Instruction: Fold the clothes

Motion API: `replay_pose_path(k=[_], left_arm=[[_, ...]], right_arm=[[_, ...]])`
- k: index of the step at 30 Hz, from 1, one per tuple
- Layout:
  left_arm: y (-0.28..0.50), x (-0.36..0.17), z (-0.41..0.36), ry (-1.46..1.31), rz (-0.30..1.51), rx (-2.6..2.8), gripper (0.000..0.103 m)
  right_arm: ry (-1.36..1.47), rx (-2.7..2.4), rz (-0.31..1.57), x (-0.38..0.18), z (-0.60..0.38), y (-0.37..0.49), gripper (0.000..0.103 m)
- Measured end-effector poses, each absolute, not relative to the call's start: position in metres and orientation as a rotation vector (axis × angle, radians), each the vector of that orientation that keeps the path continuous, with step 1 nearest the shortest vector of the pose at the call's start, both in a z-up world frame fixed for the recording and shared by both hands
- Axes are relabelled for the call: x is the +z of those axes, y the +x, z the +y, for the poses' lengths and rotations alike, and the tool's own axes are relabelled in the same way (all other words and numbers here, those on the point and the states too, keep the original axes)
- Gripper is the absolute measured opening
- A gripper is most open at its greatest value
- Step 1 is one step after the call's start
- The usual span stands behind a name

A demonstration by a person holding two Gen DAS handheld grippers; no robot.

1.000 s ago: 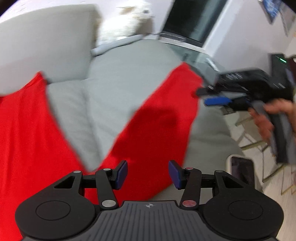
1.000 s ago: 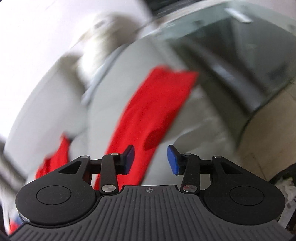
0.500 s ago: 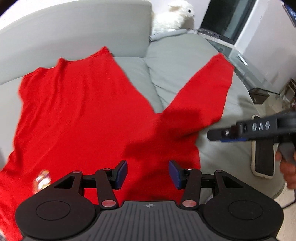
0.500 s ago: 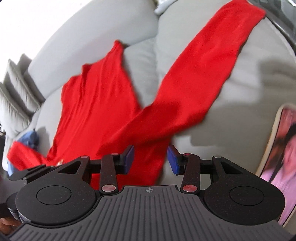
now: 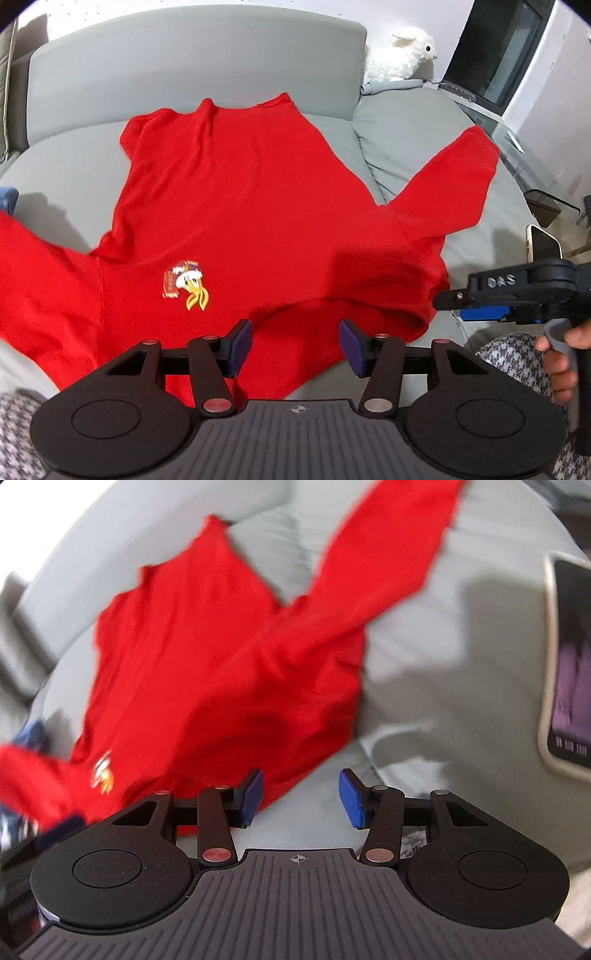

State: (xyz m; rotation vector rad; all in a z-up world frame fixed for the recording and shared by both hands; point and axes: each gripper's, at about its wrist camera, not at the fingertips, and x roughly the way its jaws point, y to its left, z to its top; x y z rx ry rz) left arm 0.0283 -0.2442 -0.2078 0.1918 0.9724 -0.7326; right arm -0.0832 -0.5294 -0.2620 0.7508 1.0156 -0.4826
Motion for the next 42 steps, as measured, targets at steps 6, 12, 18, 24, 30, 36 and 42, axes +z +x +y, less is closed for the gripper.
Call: replay_pose_path(k=[6,12,18,24,30,36,42], left_arm=[[0.031,-0.215,-0.253,0.163,0.956,-0.729,0.051],[0.034,-0.223,-0.26,0.159,0.981,-0.719,0.051],[0.033,-0.224,-0.26,0.165,0.993,-0.727,0.051],[0.028,-0.222,-0.253,0.162,1.004,-0.752,0.051],[0.031,-0.217,-0.242,0.193,1.006,-0.735,0.051],[0.035,-0.2,-0.202,0.208,0.967,-0.668,0.051],[0.033,-0.196,-0.143,0.072,0.973,-0.495,0.051]], right_arm=[[0.837,-0.57,0.925,-0.28,-0.544,-0.082,0.048],[0.9,-0.578,0.904,-0.297,-0.56,-0.077,0.044],[0.892,-0.551,0.884,-0.299,-0.563,-0.073,0.005],[0.744,-0.578,0.973,-0.277,-0.545,-0.079,0.002],[0.689,-0.599,1.035,-0.274,-0.532,-0.076,0.021],[0.64,-0.519,0.977,-0.242,-0.506,-0.074,0.044],[0.656,-0.357,0.959,-0.228,-0.478,-0.066,0.044]])
